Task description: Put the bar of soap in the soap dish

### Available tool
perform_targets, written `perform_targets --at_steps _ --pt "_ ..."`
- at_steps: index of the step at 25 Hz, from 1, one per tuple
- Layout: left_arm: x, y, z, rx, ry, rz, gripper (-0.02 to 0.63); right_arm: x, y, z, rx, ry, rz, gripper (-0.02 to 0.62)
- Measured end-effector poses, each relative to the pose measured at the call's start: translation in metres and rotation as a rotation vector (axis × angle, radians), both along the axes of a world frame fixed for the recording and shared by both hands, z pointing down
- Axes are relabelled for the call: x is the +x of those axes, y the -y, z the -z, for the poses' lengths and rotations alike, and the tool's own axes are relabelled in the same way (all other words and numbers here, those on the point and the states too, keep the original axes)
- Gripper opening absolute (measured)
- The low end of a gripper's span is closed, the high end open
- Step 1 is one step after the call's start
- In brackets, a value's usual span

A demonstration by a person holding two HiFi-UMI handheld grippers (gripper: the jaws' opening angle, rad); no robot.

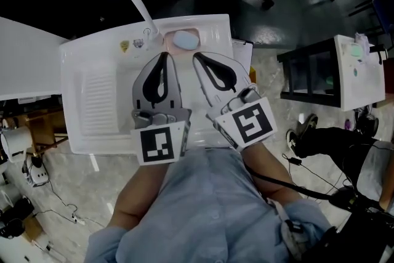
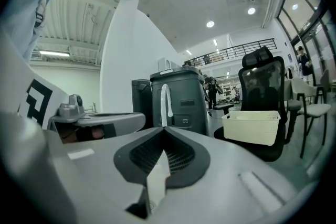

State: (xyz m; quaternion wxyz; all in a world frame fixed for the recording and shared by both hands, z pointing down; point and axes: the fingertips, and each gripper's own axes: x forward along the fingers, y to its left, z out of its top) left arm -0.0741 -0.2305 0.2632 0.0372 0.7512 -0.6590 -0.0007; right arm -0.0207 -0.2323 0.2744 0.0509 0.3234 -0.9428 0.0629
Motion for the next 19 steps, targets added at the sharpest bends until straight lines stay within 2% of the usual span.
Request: perform_targets --at_steps 19 --pt "-0.0042 0.0052 0.0003 0.000 0.000 0.005 0.006 -0.0062 0.0051 -0.0009 -0.002 0.001 0.009 0.000"
